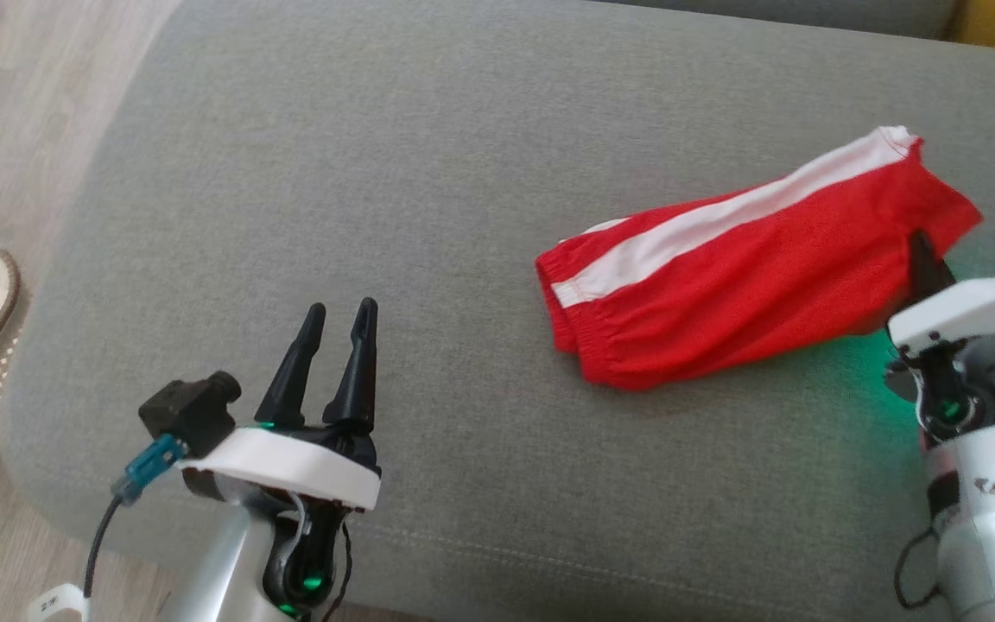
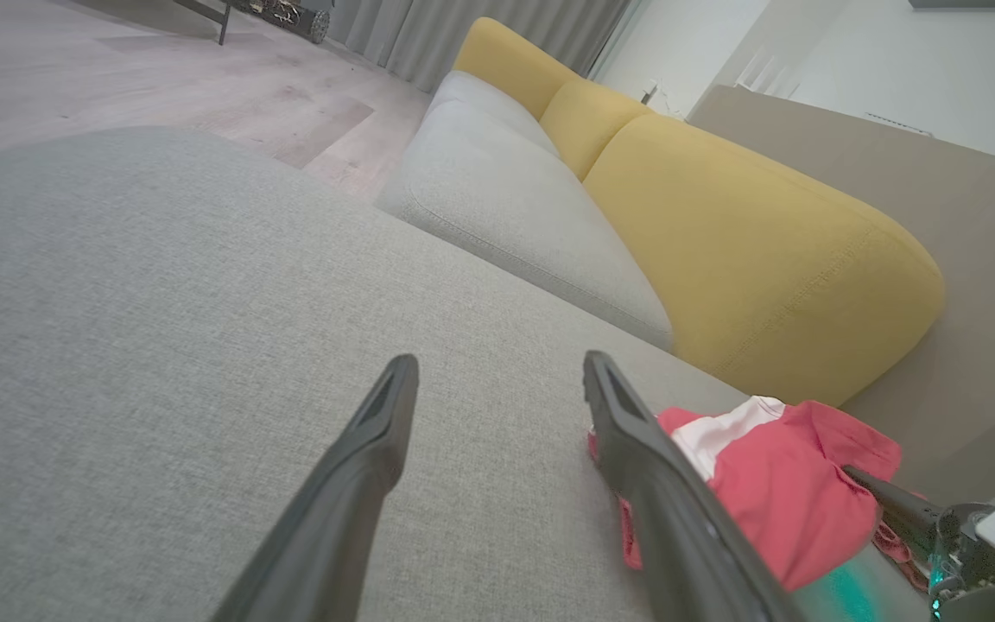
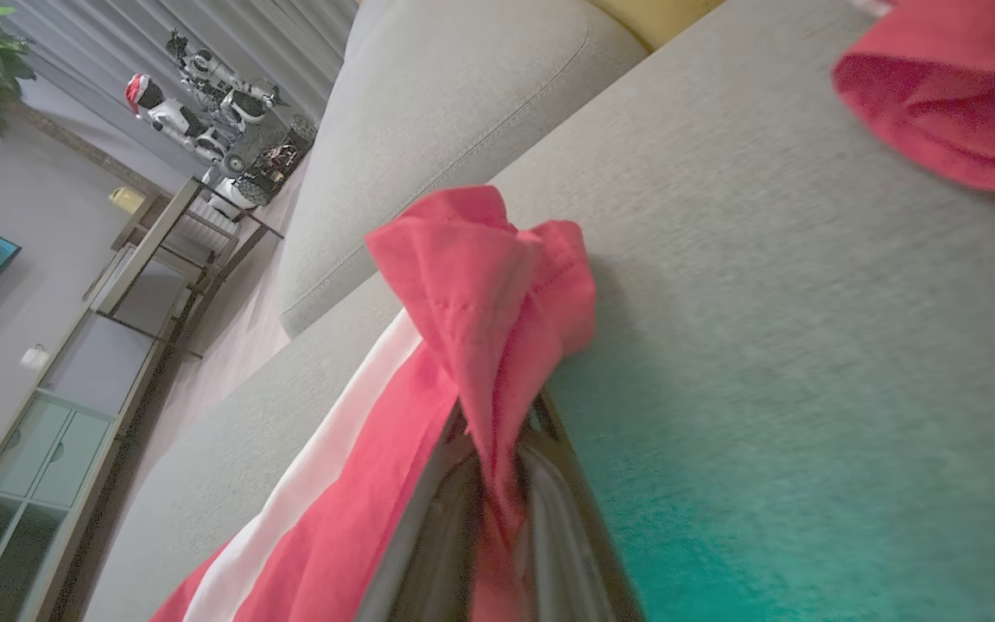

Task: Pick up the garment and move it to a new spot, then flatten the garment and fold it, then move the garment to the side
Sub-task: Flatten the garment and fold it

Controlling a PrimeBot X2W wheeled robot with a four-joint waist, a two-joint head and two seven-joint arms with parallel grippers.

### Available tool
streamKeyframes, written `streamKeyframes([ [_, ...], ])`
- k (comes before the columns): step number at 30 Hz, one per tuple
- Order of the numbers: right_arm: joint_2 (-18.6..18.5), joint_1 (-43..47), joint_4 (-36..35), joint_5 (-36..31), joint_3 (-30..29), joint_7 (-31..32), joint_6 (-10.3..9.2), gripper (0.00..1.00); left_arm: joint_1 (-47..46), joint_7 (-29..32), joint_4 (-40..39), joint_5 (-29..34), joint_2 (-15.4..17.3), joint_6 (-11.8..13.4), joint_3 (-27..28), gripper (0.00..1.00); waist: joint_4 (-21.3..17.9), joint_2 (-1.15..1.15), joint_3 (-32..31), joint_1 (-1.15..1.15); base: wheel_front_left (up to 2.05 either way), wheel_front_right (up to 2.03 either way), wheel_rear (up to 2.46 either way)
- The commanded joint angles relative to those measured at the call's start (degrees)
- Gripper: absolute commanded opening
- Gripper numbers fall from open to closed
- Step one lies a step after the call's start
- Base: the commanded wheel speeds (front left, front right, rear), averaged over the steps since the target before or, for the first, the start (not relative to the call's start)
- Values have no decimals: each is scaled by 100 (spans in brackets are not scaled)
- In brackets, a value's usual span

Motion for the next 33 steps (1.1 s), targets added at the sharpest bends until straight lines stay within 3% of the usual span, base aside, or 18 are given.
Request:
streamKeyframes([
  [1,-68,-12,-267,-92,51,-93,39,0,-100,-45,-176,28,35,-23,219,100,-74,0,-19,0,0,0,0],
  [8,-78,312,-431,-694,-380,-306,39,0,-95,-45,-144,13,35,-26,221,100,-183,0,-76,0,0,0,0],
  [14,124,383,-768,-1140,-260,-444,39,0,-106,-45,-104,7,35,-28,202,100,-172,0,-148,0,0,0,0],
  [19,241,579,-1385,-985,384,-576,39,0,-75,-45,-71,16,35,-29,209,100,-118,0,-291,0,0,0,0],
  [23,256,911,-1997,-450,1101,-624,39,0,7,-45,-43,36,35,-30,285,100,-94,0,-449,0,0,0,0],
  [33,-180,1462,-2735,258,2709,-419,39,0,117,-45,-41,68,35,-32,479,100,-109,0,-538,0,0,0,0],
])
